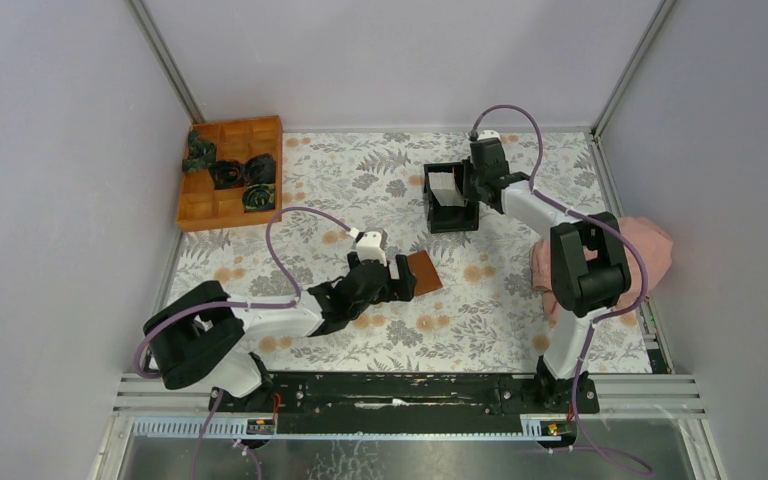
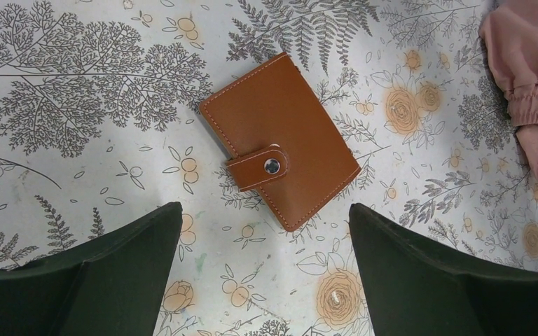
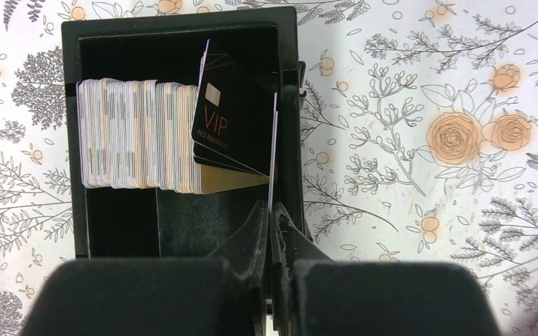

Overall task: Put the credit cards into the card holder
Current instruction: Adjust the credit card in the storage box.

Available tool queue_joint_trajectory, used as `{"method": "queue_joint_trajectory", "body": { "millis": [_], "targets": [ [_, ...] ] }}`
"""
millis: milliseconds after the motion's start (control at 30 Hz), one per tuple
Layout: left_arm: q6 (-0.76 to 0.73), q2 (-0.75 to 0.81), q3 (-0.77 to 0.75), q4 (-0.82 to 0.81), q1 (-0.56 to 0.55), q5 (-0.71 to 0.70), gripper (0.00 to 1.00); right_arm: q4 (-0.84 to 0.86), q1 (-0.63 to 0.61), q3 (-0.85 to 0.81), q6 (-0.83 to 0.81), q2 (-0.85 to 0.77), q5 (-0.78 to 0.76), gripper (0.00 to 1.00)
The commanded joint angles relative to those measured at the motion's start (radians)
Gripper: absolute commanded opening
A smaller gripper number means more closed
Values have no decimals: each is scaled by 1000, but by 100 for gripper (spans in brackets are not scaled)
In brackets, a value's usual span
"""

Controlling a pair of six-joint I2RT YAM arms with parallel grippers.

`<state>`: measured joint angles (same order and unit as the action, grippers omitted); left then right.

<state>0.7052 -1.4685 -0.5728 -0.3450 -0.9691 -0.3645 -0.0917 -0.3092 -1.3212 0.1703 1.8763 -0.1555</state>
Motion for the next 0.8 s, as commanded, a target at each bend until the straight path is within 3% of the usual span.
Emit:
{"method": "queue_joint_trajectory", "body": {
  "millis": [0,367,767],
  "targets": [
    [-8,28,-6,-56,-8,-39,96,-9,-36,-58,-50,-87,-90,0],
    [-39,102,-68,2,-8,-83,98,-63,-65,-45,-70,-224,-143,0],
    [-85,275,-56,61,6,-92,100,-249,-65,118,8,-570,54,0]
  ]
}}
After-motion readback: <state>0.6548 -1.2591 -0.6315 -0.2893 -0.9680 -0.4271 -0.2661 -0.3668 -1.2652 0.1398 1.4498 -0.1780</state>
